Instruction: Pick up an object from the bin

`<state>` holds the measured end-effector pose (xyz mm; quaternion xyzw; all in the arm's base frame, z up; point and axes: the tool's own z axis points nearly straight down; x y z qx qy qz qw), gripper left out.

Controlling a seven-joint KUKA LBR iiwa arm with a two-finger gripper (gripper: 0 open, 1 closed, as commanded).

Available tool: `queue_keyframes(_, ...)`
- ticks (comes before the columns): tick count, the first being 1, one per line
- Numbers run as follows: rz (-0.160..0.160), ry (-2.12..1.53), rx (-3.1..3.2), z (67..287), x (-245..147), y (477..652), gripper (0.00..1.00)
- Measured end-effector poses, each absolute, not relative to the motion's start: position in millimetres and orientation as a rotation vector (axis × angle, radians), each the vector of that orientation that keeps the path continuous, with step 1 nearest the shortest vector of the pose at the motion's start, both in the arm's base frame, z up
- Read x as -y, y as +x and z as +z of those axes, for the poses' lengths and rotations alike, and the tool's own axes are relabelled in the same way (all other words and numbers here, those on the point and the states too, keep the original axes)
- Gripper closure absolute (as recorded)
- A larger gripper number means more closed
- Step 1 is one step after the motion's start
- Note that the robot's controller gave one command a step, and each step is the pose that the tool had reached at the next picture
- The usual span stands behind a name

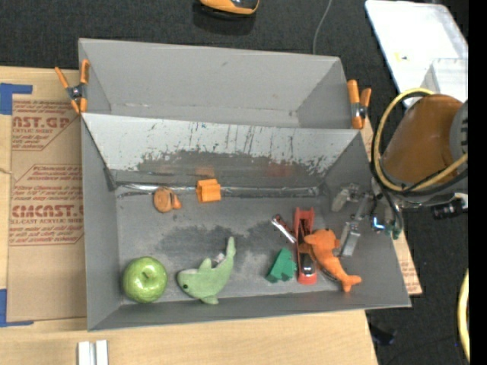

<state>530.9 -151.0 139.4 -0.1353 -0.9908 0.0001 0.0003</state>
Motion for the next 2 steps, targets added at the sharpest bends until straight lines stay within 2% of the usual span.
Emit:
queue_keyframes(1,-0.001,-0.485,3.111,135,144,520.2,0.00)
queue_keyframes(2,-0.002,-0.932,3.004,131,143,507.4,0.00)
